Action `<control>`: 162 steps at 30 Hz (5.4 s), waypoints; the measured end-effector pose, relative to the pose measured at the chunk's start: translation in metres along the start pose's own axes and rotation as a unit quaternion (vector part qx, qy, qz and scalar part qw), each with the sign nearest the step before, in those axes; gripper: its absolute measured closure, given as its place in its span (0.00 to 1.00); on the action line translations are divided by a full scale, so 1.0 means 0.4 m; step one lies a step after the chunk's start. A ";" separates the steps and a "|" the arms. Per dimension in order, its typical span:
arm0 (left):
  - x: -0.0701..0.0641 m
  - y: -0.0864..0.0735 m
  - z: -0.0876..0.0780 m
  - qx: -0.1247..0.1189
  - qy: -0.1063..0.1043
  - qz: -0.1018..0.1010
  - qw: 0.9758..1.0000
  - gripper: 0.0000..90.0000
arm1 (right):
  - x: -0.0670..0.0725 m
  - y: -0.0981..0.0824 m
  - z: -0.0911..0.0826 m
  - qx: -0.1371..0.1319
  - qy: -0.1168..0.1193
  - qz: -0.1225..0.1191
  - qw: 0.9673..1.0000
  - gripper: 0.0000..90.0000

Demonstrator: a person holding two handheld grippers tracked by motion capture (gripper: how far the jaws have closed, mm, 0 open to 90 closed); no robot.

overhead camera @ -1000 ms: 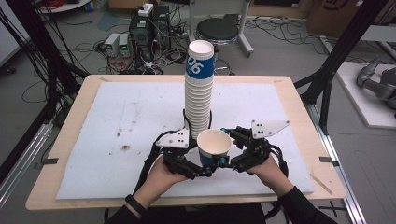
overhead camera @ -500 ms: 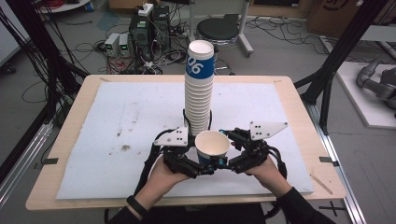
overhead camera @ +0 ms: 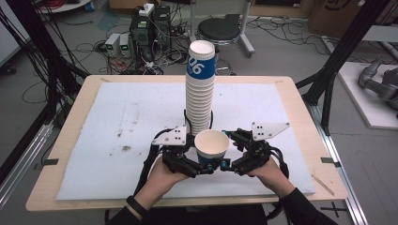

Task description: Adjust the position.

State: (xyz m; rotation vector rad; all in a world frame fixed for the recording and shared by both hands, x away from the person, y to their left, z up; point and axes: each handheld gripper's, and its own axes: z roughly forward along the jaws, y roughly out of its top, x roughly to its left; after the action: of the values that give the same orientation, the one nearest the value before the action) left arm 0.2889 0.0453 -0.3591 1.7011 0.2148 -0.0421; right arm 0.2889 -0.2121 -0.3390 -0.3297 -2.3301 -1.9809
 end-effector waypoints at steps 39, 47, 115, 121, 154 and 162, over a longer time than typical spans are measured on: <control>0.003 0.008 -0.005 0.000 -0.010 0.002 1.000 0.29 | -0.005 -0.001 -0.008 -0.018 0.007 -0.003 1.000 0.21; 0.006 0.028 -0.026 -0.001 0.000 0.005 1.000 0.29 | -0.019 -0.006 -0.037 -0.002 -0.005 -0.016 1.000 0.21; -0.017 0.046 -0.024 -0.020 0.019 0.006 1.000 0.26 | 0.000 -0.074 0.069 0.018 0.005 0.000 1.000 0.24; -0.020 0.043 -0.018 -0.018 0.015 0.008 1.000 0.27 | -0.001 -0.072 0.068 0.008 0.008 0.011 1.000 0.29; -0.021 0.055 -0.029 -0.044 0.007 -0.006 0.999 0.22 | 0.001 -0.077 0.074 0.017 0.008 -0.003 1.000 0.31; -0.021 0.055 -0.033 -0.040 0.011 0.001 0.999 0.24 | 0.001 -0.075 0.071 0.016 0.005 -0.006 1.000 0.27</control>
State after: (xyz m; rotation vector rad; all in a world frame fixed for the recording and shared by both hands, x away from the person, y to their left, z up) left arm 0.2831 0.0545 -0.3344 1.6223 0.2298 -0.0130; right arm 0.2850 -0.1887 -0.3729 -0.3041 -2.3604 -1.9441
